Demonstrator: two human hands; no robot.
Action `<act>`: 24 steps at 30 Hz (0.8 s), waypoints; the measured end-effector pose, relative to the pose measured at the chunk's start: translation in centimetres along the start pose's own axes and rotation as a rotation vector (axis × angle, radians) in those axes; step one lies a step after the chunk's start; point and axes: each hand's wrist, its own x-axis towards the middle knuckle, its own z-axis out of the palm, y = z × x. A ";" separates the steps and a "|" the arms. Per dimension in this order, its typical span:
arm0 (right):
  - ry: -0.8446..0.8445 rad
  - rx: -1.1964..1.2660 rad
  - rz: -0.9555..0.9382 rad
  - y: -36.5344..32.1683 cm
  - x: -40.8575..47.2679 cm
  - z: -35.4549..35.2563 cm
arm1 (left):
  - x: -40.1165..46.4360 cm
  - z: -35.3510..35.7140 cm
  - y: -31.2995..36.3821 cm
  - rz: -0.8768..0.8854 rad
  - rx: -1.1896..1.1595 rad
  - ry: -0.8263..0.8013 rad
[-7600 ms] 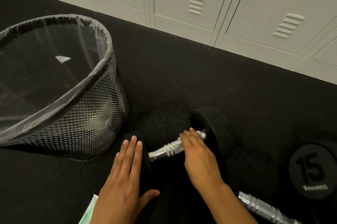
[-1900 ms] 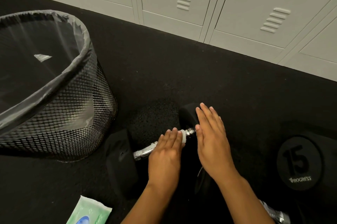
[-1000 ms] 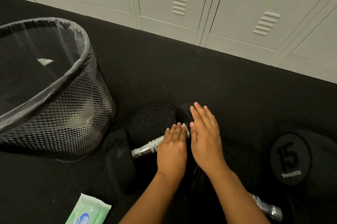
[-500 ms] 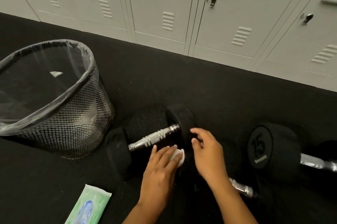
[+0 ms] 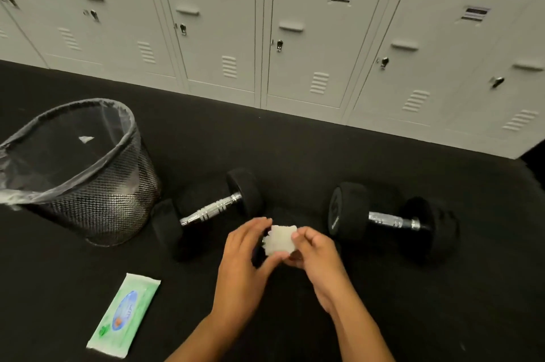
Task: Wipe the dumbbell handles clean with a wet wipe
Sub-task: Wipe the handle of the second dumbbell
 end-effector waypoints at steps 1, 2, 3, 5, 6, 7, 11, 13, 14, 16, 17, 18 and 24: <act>-0.018 -0.085 -0.021 -0.3 -0.5 -0.6 | 0.1 -0.1 1.0 -0.111 -0.098 -0.034; -0.042 -0.155 -0.038 -0.6 -1.1 -1.2 | 0.3 -0.2 1.9 -0.201 -0.166 -0.087; -0.063 -0.200 -0.054 -1.0 -1.6 -1.8 | 0.6 -0.3 2.6 -0.273 -0.213 -0.160; -0.084 -0.231 -0.088 -1.5 -2.3 -2.7 | 1.4 -0.5 3.8 -0.367 -0.302 -0.319; -0.081 -0.226 -0.094 -1.6 -2.5 -3.0 | 1.7 -0.5 4.3 -0.391 -0.320 -0.380; -0.079 -0.210 -0.084 -1.8 -2.7 -3.3 | 1.8 -0.5 4.7 -0.408 -0.324 -0.419; -0.121 -0.022 0.002 -1.6 -2.7 -4.1 | 2.2 -0.3 4.6 -0.538 -0.414 -0.404; -0.057 0.016 0.017 -1.5 -2.5 -3.9 | 2.4 -0.4 3.9 -0.597 -0.439 -0.414; -0.011 0.027 0.021 -1.4 -2.2 -3.7 | 2.5 -0.5 3.5 -0.624 -0.461 -0.424; 0.093 0.042 0.020 -1.1 -1.6 -2.9 | 2.6 -0.6 2.7 -0.689 -0.532 -0.431; 0.154 0.037 0.014 -0.9 -1.2 -2.5 | 2.6 -0.6 2.4 -0.725 -0.573 -0.426; 0.219 0.026 0.003 -0.4 -0.7 -1.9 | 2.6 -0.5 1.9 -0.762 -0.610 -0.416; 0.438 -0.089 -0.036 4.4 2.4 0.8 | 2.7 1.6 -1.8 -0.865 -0.597 -0.385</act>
